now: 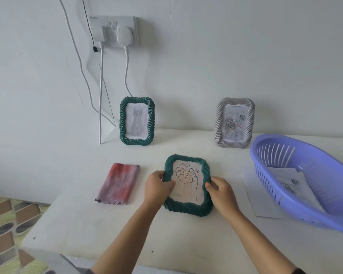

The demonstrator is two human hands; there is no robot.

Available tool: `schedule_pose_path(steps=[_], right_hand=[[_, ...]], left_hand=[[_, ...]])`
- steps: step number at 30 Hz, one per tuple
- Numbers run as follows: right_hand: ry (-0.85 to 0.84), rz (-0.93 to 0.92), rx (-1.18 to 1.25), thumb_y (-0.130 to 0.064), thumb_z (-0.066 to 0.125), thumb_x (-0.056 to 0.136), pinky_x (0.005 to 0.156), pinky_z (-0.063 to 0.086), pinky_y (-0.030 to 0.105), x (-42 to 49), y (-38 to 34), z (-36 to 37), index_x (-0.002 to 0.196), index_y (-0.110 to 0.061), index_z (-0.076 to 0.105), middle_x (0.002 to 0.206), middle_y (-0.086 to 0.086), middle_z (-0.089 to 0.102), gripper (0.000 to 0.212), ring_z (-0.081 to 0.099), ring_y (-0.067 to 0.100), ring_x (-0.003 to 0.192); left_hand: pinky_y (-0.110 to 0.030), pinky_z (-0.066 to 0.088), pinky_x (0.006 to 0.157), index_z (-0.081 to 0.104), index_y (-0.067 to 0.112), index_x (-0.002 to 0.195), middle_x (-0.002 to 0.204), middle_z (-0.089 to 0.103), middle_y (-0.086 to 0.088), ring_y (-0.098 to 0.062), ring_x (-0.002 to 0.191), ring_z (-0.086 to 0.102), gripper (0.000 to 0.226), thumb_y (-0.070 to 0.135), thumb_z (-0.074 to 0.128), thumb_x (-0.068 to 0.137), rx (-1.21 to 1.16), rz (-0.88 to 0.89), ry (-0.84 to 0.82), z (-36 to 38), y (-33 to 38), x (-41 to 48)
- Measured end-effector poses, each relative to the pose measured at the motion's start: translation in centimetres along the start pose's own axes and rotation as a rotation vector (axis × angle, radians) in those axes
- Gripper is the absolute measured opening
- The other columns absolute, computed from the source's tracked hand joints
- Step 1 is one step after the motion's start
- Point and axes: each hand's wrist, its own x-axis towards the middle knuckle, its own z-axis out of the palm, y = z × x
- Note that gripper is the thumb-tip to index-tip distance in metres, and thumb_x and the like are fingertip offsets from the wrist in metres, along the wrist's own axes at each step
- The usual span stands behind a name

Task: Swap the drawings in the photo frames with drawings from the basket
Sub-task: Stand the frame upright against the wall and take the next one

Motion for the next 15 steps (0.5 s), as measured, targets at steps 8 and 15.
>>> schedule_pose_path(steps=[8, 15], right_hand=[[-0.182, 0.265, 0.758, 0.002, 0.055, 0.084, 0.060, 0.048, 0.031, 5.5, -3.2, -0.8, 0.101, -0.012, 0.054, 0.081, 0.012, 0.065, 0.022, 0.060, 0.024, 0.071], [-0.266, 0.255, 0.765, 0.001, 0.049, 0.084, 0.057, 0.041, 0.026, 13.9, -6.2, -0.9, 0.080, -0.015, 0.053, 0.070, 0.003, 0.056, 0.016, 0.053, 0.015, 0.064]], left_hand=[[-0.048, 0.053, 0.078, 0.048, 0.009, 0.109, 0.089, 0.063, -0.017, -0.034, 0.081, 0.061, 0.038, -0.011, 0.058, 0.079, -0.545, -0.114, -0.184, -2.4, 3.6, 5.5], [-0.043, 0.053, 0.070, 0.043, 0.016, 0.103, 0.088, 0.062, -0.013, -0.030, 0.079, 0.059, 0.036, -0.012, 0.052, 0.082, -0.591, -0.020, -0.257, -1.6, 7.3, 12.7]])
